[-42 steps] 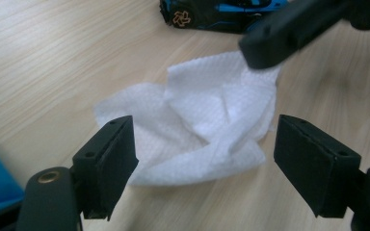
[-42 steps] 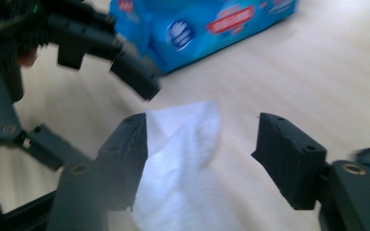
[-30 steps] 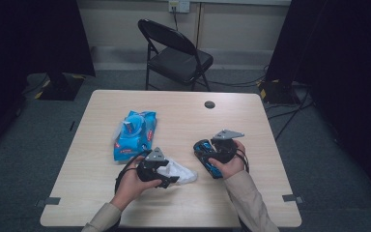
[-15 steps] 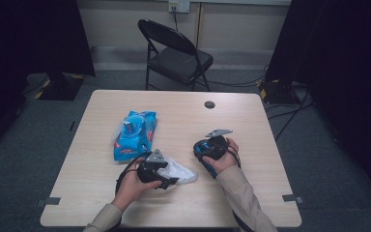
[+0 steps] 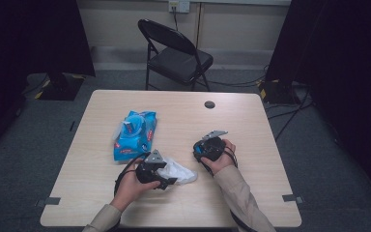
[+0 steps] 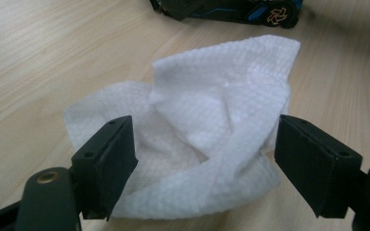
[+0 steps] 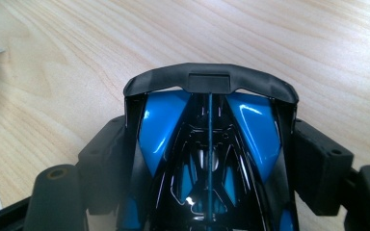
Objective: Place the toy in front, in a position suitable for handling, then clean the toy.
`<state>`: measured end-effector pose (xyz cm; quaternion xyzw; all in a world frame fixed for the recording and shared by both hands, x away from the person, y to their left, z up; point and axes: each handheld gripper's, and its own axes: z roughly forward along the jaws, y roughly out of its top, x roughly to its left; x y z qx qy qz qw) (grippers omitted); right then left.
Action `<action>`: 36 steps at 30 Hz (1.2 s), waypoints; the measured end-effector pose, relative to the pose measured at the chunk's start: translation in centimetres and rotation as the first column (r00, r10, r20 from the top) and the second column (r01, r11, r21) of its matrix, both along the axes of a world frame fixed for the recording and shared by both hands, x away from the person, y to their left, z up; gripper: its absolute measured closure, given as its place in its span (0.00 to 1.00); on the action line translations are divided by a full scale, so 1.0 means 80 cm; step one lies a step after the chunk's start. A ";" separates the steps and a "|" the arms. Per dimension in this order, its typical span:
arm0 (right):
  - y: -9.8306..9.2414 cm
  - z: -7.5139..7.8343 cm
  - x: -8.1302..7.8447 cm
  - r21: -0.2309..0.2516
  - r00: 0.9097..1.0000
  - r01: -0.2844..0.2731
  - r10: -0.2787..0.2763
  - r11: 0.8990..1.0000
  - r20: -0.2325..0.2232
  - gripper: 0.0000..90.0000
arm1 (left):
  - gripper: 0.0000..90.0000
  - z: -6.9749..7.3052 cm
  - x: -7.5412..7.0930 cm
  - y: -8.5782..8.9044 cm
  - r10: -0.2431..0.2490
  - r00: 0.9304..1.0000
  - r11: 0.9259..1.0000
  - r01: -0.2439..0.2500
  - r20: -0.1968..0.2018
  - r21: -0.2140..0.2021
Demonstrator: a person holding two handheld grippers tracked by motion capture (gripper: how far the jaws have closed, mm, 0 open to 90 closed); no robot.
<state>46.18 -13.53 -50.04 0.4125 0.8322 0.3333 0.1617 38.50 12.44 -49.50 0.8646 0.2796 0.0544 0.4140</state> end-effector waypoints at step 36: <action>-0.038 0.047 -0.031 0.213 0.997 -0.011 -0.007 0.977 0.081 0.29 | 0.23 0.007 0.015 -0.027 0.012 1.000 1.000 -0.012 0.007 -0.012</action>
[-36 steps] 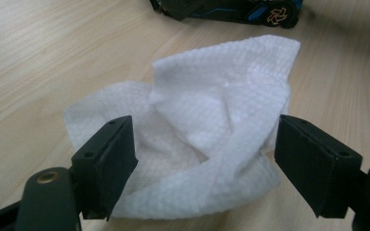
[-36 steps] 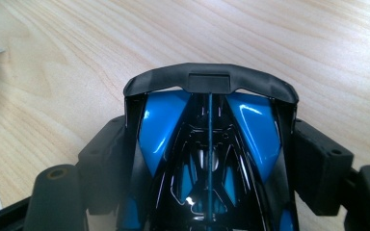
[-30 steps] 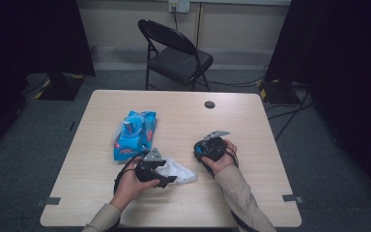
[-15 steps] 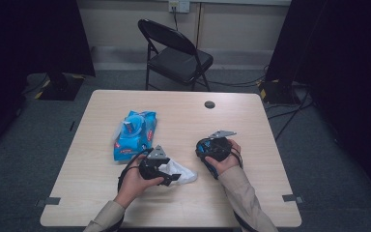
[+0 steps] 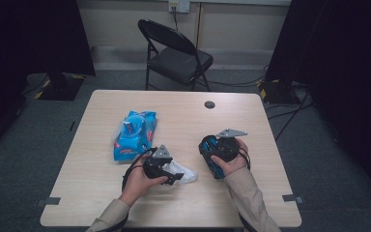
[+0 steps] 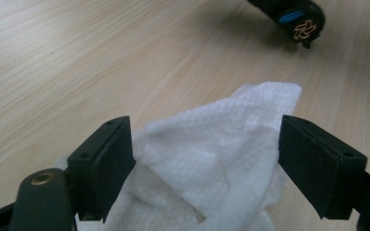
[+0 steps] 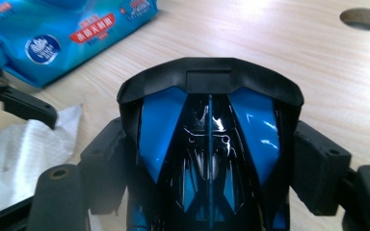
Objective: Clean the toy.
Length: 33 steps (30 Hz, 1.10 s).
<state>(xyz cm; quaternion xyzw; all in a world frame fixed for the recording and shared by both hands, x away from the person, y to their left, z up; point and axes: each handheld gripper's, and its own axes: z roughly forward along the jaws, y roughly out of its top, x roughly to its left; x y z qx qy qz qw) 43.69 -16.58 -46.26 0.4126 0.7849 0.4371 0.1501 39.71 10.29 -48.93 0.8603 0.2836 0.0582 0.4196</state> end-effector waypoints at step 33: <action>-0.006 0.025 -0.030 0.089 0.996 -0.067 0.062 0.994 0.057 0.29 | 0.53 0.001 -0.001 0.002 0.011 1.000 0.998 -0.011 -0.011 0.059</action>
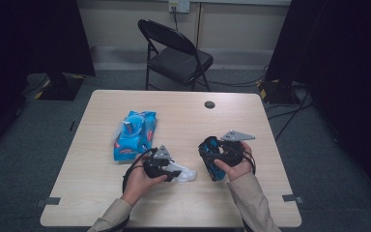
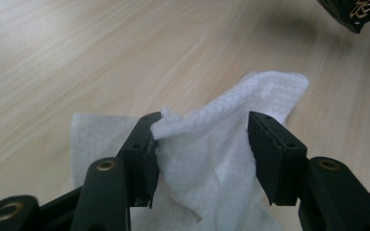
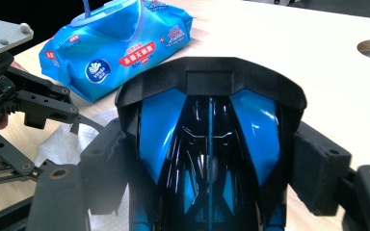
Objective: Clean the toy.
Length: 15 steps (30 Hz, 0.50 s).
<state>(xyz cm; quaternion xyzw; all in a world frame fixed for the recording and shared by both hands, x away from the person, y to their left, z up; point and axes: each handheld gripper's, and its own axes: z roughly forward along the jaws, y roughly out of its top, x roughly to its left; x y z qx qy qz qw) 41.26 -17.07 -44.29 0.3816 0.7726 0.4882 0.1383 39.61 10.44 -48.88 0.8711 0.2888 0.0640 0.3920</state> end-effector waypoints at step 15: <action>0.003 0.001 -0.004 0.000 1.000 -0.009 0.009 1.000 0.001 0.29 | 0.86 -0.002 -0.007 0.001 -0.024 0.999 0.997 0.026 -0.025 0.077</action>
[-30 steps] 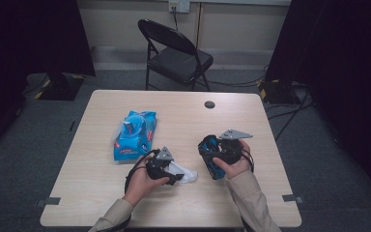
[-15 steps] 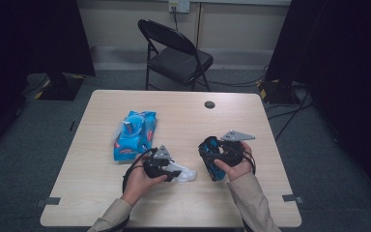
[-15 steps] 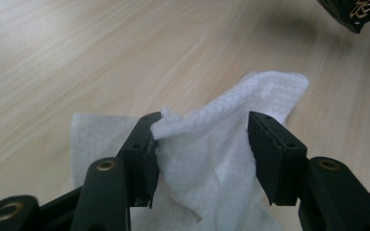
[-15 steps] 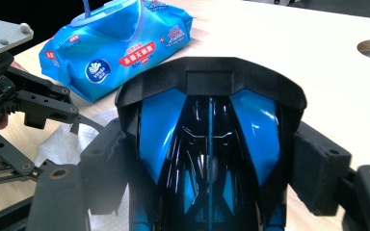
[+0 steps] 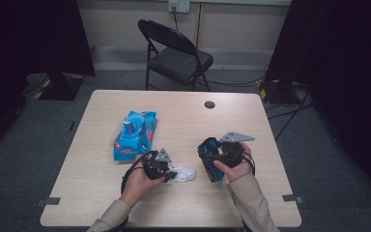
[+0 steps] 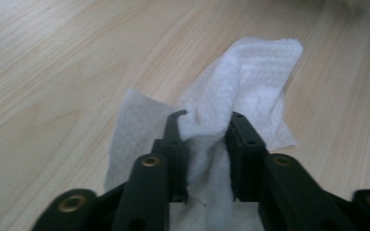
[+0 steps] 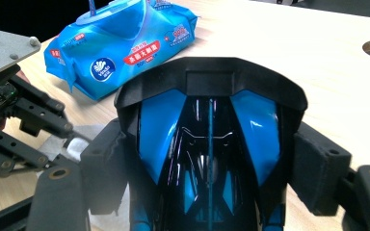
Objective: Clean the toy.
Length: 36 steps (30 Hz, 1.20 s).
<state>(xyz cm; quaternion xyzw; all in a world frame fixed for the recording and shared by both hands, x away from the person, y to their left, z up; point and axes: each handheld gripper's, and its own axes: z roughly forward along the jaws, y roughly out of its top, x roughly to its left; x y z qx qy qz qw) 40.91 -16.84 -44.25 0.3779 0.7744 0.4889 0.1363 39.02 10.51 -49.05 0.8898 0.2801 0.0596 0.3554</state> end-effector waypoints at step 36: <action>0.014 0.005 -0.005 0.017 0.997 -0.075 0.075 0.997 0.003 0.29 | 0.93 0.112 0.064 -0.034 0.022 0.999 0.963 -0.011 0.036 -0.271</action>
